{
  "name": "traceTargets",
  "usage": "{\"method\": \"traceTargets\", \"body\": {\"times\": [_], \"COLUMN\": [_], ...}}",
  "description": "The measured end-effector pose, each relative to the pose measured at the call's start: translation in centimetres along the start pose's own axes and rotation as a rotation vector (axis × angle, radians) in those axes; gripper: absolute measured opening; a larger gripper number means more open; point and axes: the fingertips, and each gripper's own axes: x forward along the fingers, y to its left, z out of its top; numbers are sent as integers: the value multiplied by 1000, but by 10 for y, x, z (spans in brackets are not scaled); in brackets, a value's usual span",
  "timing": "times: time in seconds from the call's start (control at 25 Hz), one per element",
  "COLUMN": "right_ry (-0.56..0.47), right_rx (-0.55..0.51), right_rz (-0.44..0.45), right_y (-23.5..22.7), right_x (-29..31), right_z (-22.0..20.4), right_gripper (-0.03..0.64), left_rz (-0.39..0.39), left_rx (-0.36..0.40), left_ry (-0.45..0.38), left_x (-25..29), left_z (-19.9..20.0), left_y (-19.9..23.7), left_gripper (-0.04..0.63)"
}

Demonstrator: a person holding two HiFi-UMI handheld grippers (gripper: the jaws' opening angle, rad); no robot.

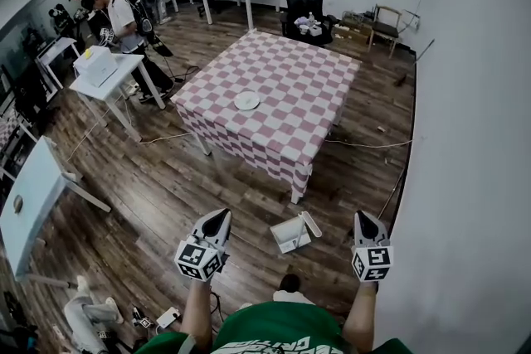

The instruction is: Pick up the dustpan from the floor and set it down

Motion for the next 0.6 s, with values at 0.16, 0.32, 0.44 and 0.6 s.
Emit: {"method": "traceTargets", "body": {"times": [0.16, 0.32, 0.44, 0.6], "right_ry": [5, 19, 33, 47], "right_rx": [5, 5, 3, 5], "right_rz": [27, 57, 73, 78], "right_y": [-17, -17, -18, -27], "right_x": [23, 35, 39, 45], "right_z": [-3, -14, -23, -24], "right_gripper": [8, 8, 8, 8], "left_rz": [10, 16, 21, 17], "left_rx": [0, 1, -4, -12], "left_ry": [4, 22, 24, 32], "left_x": [23, 33, 37, 51], "left_z": [-1, -10, -15, -16], "left_y": [-5, -8, -11, -17], "left_gripper": [3, 3, 3, 3]}}
